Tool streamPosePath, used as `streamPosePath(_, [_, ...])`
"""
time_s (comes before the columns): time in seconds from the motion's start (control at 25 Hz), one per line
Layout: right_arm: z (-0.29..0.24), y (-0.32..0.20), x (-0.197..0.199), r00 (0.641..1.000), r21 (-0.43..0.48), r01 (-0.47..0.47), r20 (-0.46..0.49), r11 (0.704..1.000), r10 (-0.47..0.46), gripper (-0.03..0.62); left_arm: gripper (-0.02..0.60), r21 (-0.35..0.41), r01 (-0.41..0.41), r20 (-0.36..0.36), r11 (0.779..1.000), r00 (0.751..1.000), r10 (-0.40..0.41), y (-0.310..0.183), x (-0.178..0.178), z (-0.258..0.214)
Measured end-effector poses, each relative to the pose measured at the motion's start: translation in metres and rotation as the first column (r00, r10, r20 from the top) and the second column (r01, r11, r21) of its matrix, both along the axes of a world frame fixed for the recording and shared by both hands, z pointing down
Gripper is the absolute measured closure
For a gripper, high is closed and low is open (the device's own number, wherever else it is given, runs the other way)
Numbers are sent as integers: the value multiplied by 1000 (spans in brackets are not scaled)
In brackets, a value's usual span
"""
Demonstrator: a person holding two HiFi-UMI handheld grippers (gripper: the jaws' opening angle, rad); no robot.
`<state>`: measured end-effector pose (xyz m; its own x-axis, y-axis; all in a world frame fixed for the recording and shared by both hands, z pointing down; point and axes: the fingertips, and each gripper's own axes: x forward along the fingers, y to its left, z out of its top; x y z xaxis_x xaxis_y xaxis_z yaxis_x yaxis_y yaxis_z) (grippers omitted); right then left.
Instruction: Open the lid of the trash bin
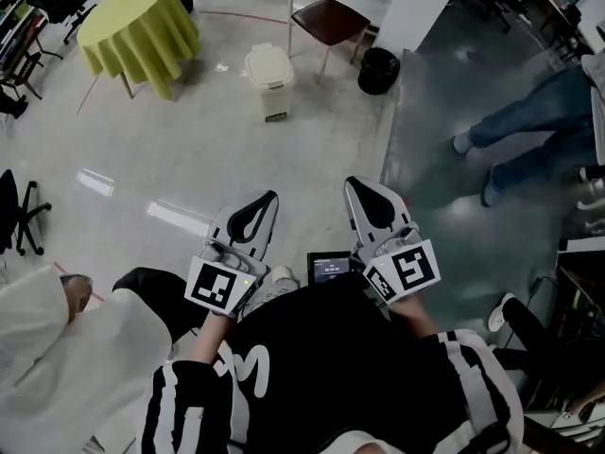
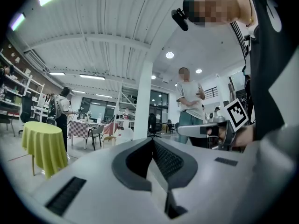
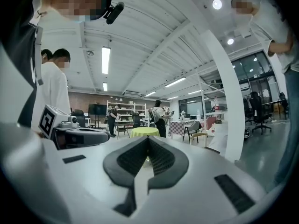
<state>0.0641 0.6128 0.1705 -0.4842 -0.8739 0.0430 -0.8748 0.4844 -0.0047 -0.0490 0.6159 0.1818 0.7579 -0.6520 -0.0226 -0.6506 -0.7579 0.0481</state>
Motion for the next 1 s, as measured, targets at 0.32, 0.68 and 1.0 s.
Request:
streamPosePath(0.32, [10,3,-26,999,-4,-36,34,999,36,583,574,-27,-35,-5,999,999,34,3,-23,12])
streamPosePath(0.68, [6,-9,-27,997,7,-80,-5,997,80,583,574,-5,-48,-14,999,999,48,-16,-31,10])
streamPosePath(1.0, [12,-47,-19,997,8,-76,2,997,76,583,574,-11,-23,-18,1000,1000,23,-47,-26,12])
